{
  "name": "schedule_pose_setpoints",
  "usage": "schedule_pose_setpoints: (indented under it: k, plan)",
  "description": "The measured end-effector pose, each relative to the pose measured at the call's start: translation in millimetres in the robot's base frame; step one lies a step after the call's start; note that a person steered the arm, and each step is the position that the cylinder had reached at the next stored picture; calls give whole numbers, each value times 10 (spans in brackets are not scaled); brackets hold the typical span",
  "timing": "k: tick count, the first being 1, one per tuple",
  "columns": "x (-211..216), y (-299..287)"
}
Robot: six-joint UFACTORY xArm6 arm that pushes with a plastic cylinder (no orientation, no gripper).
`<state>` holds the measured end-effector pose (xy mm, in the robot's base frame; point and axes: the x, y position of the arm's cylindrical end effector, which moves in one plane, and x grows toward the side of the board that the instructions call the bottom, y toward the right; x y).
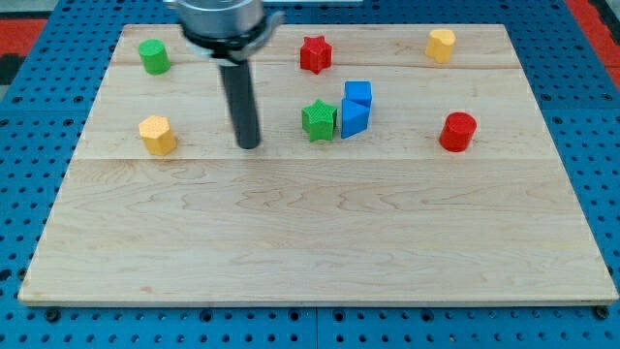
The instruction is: Separate the green star from the blue triangle
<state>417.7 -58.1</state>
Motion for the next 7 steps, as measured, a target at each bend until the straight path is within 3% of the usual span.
schedule_pose_setpoints:
  k: [1, 2, 3, 5, 6, 7]
  plan:
    - [-140, 407]
    - [-367, 82]
    - [-476, 642]
    - [181, 1552]
    - [185, 1275]
    - [306, 1487]
